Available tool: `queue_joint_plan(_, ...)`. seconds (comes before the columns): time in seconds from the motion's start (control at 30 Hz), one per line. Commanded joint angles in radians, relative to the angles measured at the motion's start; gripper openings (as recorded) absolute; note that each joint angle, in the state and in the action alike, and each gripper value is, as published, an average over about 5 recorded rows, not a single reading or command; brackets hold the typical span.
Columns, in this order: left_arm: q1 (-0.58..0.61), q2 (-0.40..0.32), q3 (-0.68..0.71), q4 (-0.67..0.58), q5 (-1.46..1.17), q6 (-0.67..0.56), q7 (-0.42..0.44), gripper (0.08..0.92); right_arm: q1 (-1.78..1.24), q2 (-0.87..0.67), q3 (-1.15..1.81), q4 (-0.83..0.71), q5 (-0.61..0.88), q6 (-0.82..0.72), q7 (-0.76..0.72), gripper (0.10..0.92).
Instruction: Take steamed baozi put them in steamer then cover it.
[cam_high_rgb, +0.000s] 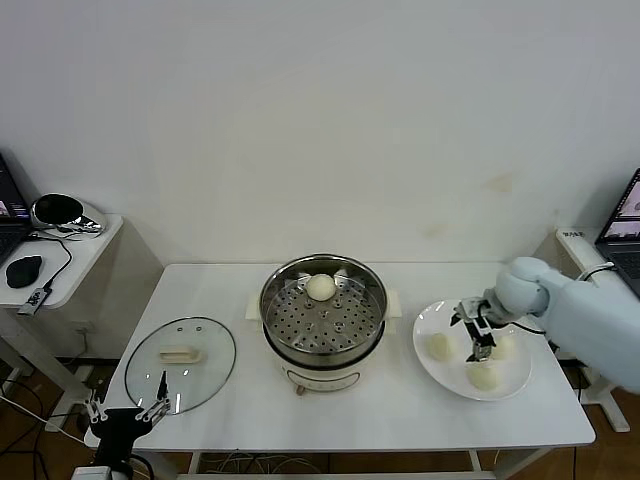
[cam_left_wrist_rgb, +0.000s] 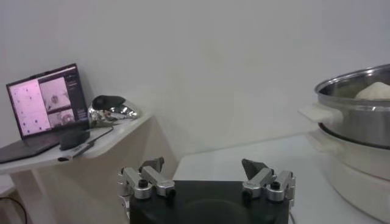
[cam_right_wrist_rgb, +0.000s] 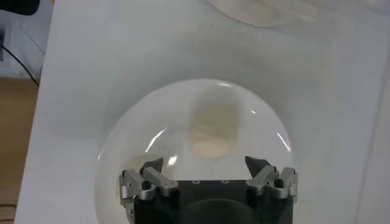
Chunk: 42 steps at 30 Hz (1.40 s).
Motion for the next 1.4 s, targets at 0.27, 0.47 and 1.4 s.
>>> queue_joint_plan(0.27, 0.012, -0.002, -0.014, -0.007, -0.002, 0.0, -0.001, 0.823, -0.096, 0.201, 0.095, -0.246, -0.086, 0.039, -0.005, 0.823)
queue_joint_plan(0.47, 0.006, -0.001, -0.015, -0.003, -0.003, 0.001, -0.001, 0.823, -0.096, 0.21, 0.1, -0.277, -0.099, 0.038, -0.006, 0.823)
queue_joint_plan(1.4, -0.001, 0.015, -0.011, -0.011, -0.019, 0.012, -0.001, 0.823, 0.423, 0.022, -0.161, 0.005, 0.247, -0.089, -0.071, 0.6)
